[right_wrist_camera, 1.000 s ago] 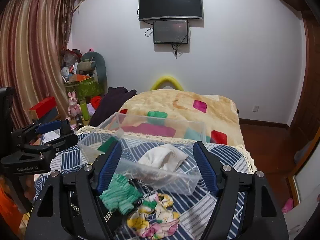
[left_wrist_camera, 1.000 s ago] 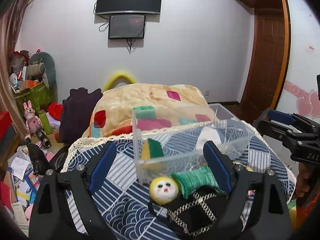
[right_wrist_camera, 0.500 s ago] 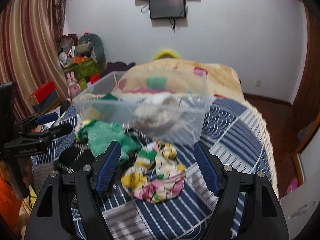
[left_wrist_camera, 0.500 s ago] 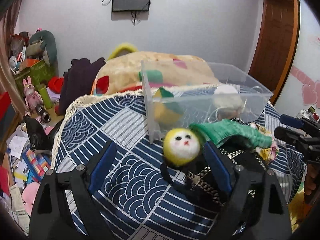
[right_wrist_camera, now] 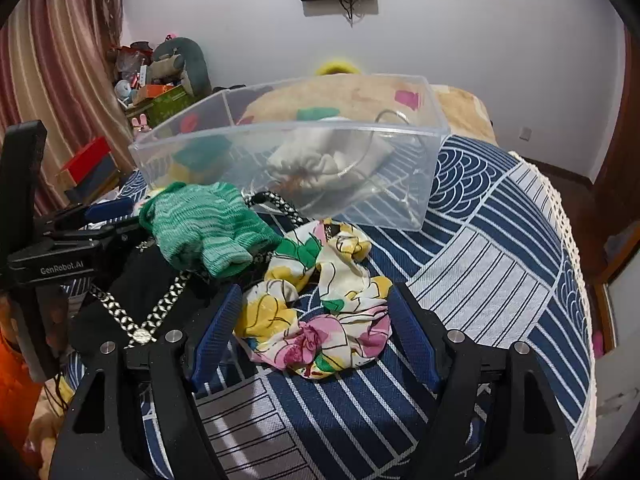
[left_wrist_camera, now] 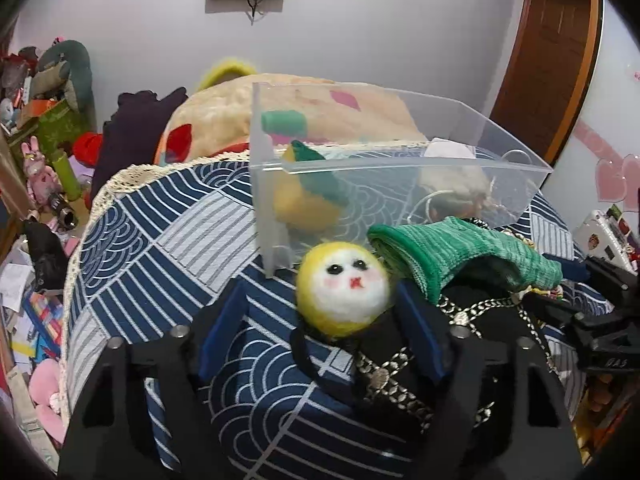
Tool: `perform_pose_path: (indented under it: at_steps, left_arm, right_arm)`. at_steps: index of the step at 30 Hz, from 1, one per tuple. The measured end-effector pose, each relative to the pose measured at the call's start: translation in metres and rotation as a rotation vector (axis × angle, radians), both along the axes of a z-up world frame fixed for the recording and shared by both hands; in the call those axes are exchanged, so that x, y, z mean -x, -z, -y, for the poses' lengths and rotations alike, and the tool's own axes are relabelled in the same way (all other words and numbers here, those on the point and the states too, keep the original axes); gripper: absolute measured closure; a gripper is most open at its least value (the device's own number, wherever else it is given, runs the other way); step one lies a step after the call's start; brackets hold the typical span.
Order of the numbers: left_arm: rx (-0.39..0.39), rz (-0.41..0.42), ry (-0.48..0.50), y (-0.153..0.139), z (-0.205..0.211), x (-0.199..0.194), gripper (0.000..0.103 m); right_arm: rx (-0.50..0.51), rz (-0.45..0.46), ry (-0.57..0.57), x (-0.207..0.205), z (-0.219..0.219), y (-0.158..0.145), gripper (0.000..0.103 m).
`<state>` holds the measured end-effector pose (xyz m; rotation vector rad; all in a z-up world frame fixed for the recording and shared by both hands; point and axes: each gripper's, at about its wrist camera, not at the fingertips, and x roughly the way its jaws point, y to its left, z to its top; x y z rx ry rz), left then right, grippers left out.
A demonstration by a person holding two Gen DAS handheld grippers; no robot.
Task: Organize soft objects
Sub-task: 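Grasp the floral scrunchie with the right gripper while the left gripper grasps the yellow fluffy ball, then lower the yellow ball into the box with the left gripper while the right drops the scrunchie in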
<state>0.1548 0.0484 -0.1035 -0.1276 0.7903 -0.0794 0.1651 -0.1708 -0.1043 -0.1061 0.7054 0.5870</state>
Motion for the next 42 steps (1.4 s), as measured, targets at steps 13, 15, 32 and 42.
perform_pose_path:
  at_steps: [13,15,32,42]
  left_arm:
    - [0.043,0.003,0.047,-0.001,0.002,0.000,0.059]
    - [0.051,0.002,0.043,-0.003,0.001,0.002,0.059]
    - [0.036,0.144,0.002,-0.055,-0.004,0.032,0.059]
    - [0.014,0.240,-0.004,-0.088,-0.002,0.037,0.059]
  right_arm:
    - [0.055,0.054,0.005,0.008,0.000,0.003,0.079]
    - [0.046,0.054,0.006,0.008,0.003,0.001,0.083]
    - [-0.017,0.173,0.010,0.033,0.014,-0.037,0.087]
    - [-0.080,0.259,0.029,0.027,0.007,-0.070,0.087]
